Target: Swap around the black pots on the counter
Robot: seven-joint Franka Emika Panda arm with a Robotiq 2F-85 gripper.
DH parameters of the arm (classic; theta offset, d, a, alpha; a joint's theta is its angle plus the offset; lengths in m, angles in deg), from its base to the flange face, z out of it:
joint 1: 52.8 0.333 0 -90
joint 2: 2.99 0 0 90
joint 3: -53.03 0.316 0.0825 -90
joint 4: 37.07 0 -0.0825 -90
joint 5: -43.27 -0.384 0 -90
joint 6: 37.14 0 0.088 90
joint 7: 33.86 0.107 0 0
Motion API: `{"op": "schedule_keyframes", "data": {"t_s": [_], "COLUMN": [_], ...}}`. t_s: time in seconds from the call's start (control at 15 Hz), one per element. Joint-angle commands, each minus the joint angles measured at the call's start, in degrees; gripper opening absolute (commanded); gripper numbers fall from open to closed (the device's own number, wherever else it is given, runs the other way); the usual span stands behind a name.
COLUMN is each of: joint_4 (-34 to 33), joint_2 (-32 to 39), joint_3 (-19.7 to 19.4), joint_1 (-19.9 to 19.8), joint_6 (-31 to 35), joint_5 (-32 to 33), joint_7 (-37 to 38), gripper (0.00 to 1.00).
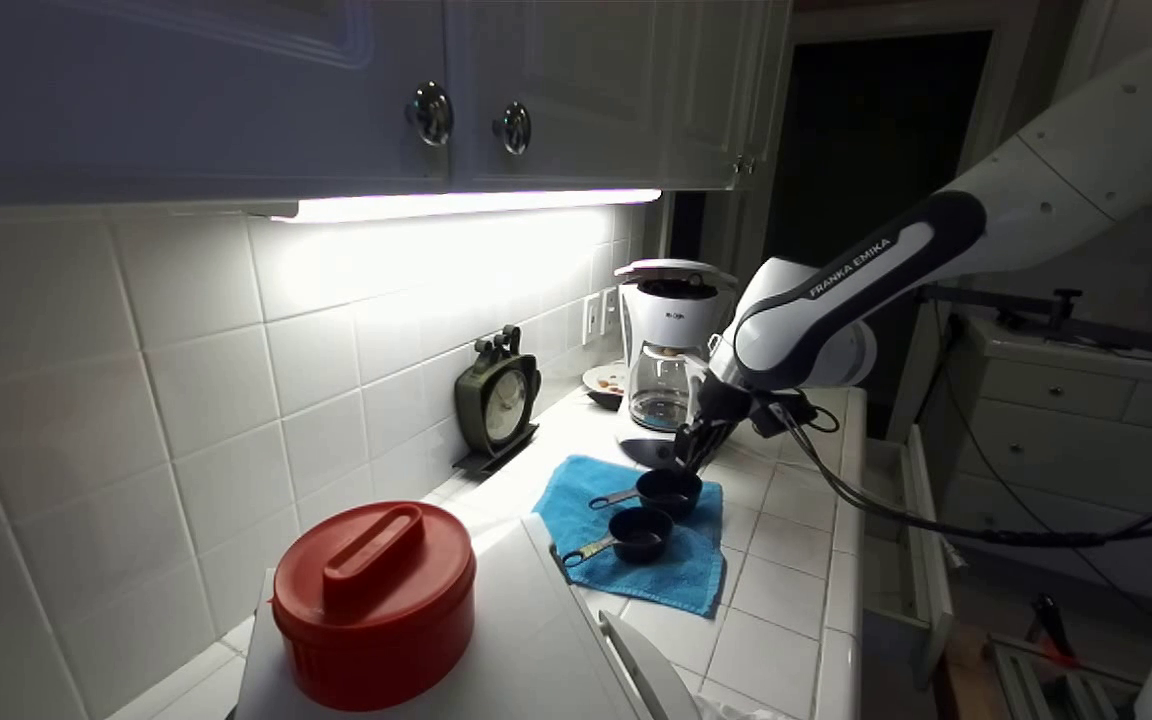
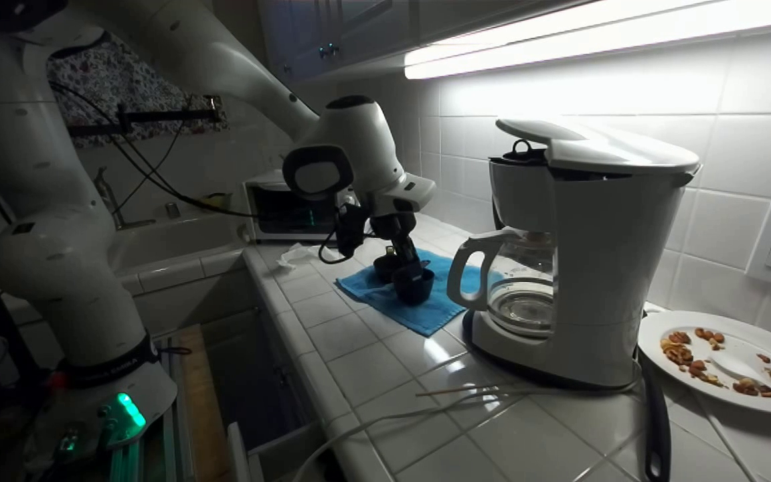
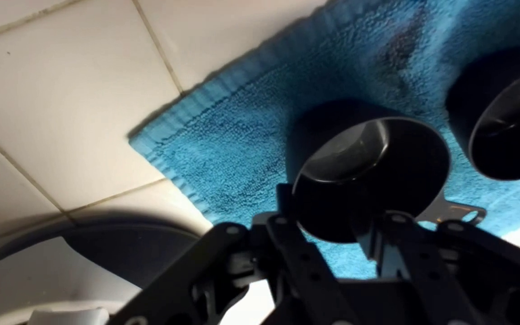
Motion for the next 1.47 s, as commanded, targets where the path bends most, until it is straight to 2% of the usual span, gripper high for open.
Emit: {"op": "schedule_keyframes", "data": {"t_s": [0.0,0.27,0.33,0.53,0.8,1.13,1.4], "joint_4": [1.5,1.4,1.1,0.0,-0.3,-0.1,-0.1], "joint_2": [-4.1,-6.4,-6.6,-6.3,-5.2,-3.3,-1.4], "joint_3": [2.7,4.2,3.7,3.4,4.6,6.6,7.4], "joint_1": [-1.3,0.2,1.4,4.1,5.1,4.1,3.0], "joint_6": [-0.5,-1.0,-1.1,-4.6,-7.7,-7.6,-6.8], "joint_5": [2.3,-2.5,-4.5,-10.2,-10.0,-3.9,5.0], "joint_7": [1.2,-4.2,-6.8,-18.2,-27.8,-30.4,-27.3], "gripper": [0.69,0.97,0.99,1.0,1.0,1.0,1.0]}}
